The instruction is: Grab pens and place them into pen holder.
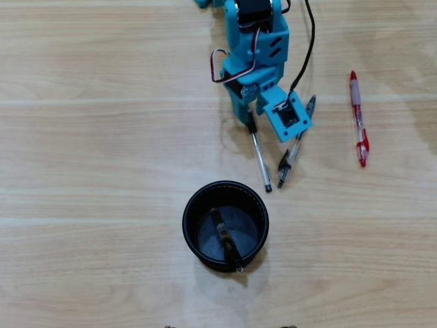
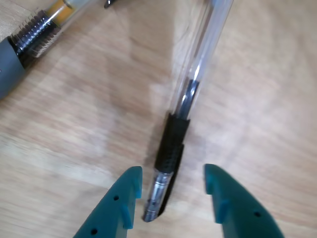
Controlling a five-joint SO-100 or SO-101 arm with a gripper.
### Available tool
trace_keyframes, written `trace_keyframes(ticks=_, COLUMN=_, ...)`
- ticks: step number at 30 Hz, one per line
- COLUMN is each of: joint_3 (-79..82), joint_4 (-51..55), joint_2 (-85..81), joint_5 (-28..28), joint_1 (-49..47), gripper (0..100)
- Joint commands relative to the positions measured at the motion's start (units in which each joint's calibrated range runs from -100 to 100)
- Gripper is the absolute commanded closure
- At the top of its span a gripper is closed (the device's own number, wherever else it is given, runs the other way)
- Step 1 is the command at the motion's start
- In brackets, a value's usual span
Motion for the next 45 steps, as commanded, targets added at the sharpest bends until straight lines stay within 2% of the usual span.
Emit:
trace_keyframes(ticks=1, joint_3=-0.22, joint_4=0.19, joint_2=0.30, joint_5=-5.11, joint_1=-0.42, gripper=75)
trace_keyframes(ticks=4, joint_3=-1.40, joint_4=0.36, joint_2=1.48, joint_5=-5.58, joint_1=-1.71, gripper=70)
trace_keyframes(ticks=21, joint_3=-2.30, joint_4=-0.33, joint_2=7.82, joint_5=-5.68, joint_1=-2.19, gripper=70)
trace_keyframes(ticks=24, joint_3=-3.12, joint_4=-2.30, joint_2=9.00, joint_5=-5.68, joint_1=-1.71, gripper=75)
trace_keyframes(ticks=27, joint_3=-3.30, joint_4=-7.63, joint_2=11.37, joint_5=-5.16, joint_1=-0.34, gripper=99)
trace_keyframes(ticks=33, joint_3=-3.30, joint_4=-9.52, joint_2=10.10, joint_5=-5.58, joint_1=1.11, gripper=98)
trace_keyframes(ticks=40, joint_3=-3.57, joint_4=-10.04, joint_2=-1.31, joint_5=-5.63, joint_1=0.71, gripper=98)
trace_keyframes(ticks=45, joint_3=-11.08, joint_4=-10.13, joint_2=-8.50, joint_5=-5.63, joint_1=-0.26, gripper=98)
